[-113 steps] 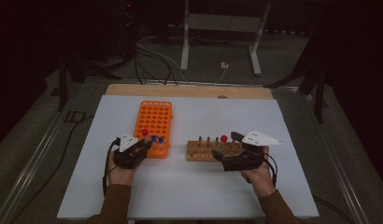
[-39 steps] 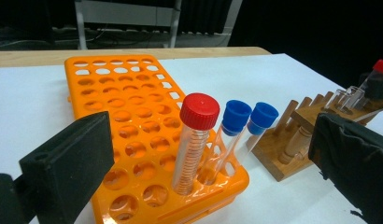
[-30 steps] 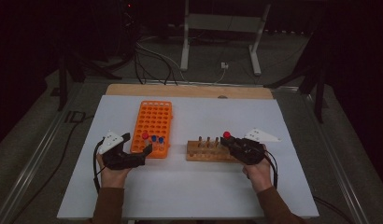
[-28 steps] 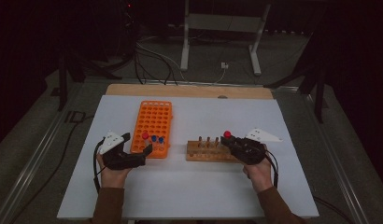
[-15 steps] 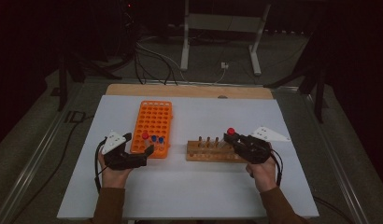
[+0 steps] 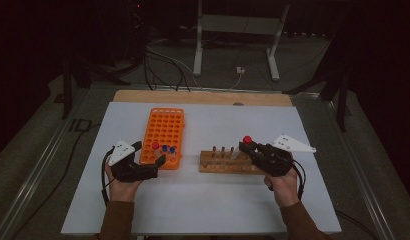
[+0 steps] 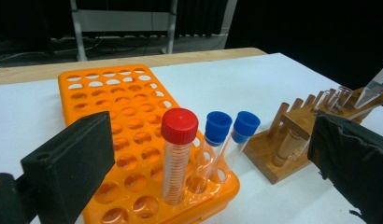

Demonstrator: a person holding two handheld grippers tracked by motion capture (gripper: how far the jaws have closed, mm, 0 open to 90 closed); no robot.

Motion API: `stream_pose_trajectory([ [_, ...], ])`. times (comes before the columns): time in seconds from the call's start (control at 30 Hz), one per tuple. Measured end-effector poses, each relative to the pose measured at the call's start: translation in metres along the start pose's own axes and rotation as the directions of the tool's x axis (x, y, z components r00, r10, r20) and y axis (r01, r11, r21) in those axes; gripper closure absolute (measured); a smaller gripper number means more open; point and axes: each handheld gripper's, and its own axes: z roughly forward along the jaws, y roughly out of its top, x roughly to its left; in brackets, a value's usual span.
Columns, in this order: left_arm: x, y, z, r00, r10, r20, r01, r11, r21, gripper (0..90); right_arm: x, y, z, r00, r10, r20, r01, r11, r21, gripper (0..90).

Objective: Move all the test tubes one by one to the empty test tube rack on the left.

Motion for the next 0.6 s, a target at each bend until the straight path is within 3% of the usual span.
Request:
stream_pose_trajectory([
  [0.27, -0.009, 0.006, -0.002, 0.9995, 0.029, 0.014, -0.029, 0.9992, -0.029, 2.9, 0.005, 0.002, 0.001, 0.9995, -0.004, -0.032, 0.004, 1.000, 0.005, 74.5],
  [0.6, -0.027, 0.015, -0.002, 0.9955, 0.070, 0.064, -0.067, 0.9964, -0.053, 3.7, 0.015, 0.001, 0.005, 0.9978, -0.020, -0.064, 0.021, 1.000, 0.016, 74.5],
])
